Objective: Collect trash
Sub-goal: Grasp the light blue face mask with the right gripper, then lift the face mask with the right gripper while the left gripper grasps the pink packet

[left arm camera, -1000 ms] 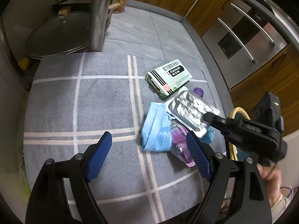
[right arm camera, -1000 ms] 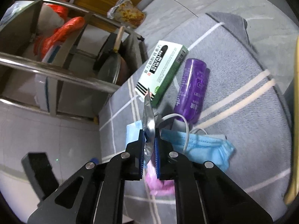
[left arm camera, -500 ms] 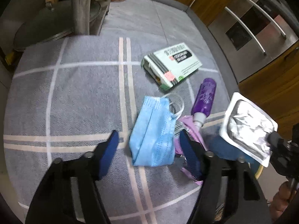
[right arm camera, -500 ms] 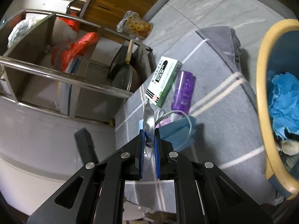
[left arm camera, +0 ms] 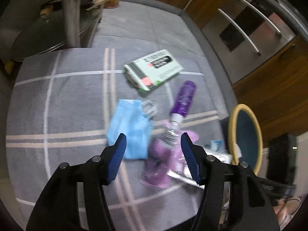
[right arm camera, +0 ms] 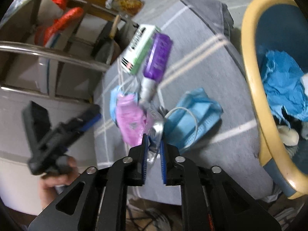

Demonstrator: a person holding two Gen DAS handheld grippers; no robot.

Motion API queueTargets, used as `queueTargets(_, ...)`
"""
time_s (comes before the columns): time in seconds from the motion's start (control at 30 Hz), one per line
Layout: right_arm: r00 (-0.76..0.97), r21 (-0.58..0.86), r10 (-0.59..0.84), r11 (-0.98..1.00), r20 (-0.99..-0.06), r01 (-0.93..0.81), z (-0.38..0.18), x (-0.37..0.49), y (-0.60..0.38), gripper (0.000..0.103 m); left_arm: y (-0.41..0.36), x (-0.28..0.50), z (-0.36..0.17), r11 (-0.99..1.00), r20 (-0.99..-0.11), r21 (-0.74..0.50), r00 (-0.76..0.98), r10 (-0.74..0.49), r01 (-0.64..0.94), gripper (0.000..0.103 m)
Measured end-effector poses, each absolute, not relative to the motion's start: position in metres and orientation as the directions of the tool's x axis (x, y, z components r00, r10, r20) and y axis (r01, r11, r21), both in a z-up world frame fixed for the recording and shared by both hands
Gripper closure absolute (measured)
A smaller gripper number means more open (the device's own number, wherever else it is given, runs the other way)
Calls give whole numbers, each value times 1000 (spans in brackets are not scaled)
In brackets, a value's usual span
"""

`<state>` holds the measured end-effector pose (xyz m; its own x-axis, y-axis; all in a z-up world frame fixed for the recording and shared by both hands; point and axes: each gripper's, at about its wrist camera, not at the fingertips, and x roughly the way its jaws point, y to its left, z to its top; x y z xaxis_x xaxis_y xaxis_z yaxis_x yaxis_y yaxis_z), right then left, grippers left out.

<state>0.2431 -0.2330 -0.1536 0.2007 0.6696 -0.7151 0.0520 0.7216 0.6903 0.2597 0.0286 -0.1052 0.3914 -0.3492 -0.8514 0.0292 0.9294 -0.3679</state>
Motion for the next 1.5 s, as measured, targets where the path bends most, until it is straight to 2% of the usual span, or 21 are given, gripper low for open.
queueTargets(0.03, 197, 686, 666, 725, -720, 56, -155, 241, -234, 76, 24, 258, -104, 926, -849, -377, 385, -361, 38, 43)
queueTargets(0.07, 195, 684, 663, 727, -722, 62, -155, 238, -236, 64, 21, 255, -103, 922, -847, -385, 379, -373, 46, 42)
queueTargets(0.1, 193, 686, 665, 724, -722, 72, -155, 235, -238, 57, 16, 255, -103, 918, -845, -393, 372, -384, 54, 42)
queueTargets(0.33, 235, 694, 663, 715, -711, 82, -144, 219, -262, 53, -4, 245, -96, 911, -841, -402, 355, -408, 94, 42)
queueTargets(0.47, 236, 685, 651, 721, -721, 106, -148, 213, -274, 53, -4, 233, -98, 891, -832, -450, 332, -444, 63, 42)
queueTargets(0.67, 234, 637, 599, 756, -766, 151, -162, 215, -287, 53, -13, 216, -112, 843, -810, -537, 271, -519, 9, 42)
queueTargets(0.83, 224, 564, 538, 823, -812, 68, -162, 222, -266, 53, -21, 211, -116, 844, -813, -537, 264, -519, 8, 42)
queueTargets(0.87, 221, 539, 518, 841, -826, 42, -163, 222, -260, 58, -20, 211, -117, 843, -812, -537, 264, -520, 9, 42)
queueTargets(0.9, 215, 505, 491, 863, -844, 9, -165, 223, -253, 69, -20, 211, -116, 845, -813, -535, 267, -518, 10, 42)
queueTargets(1.0, 203, 466, 462, 884, -863, -34, -172, 221, -243, 89, -21, 211, -118, 848, -817, -530, 263, -514, 14, 42)
queueTargets(1.07, 214, 464, 464, 884, -860, -51, -171, 220, -241, 94, -21, 211, -118, 849, -818, -528, 259, -513, 14, 42)
queueTargets(1.5, 398, 506, 526, 847, -752, -165, -84, 210, -252, 95, -17, 215, -109, 855, -814, -518, 301, -497, 13, 42)
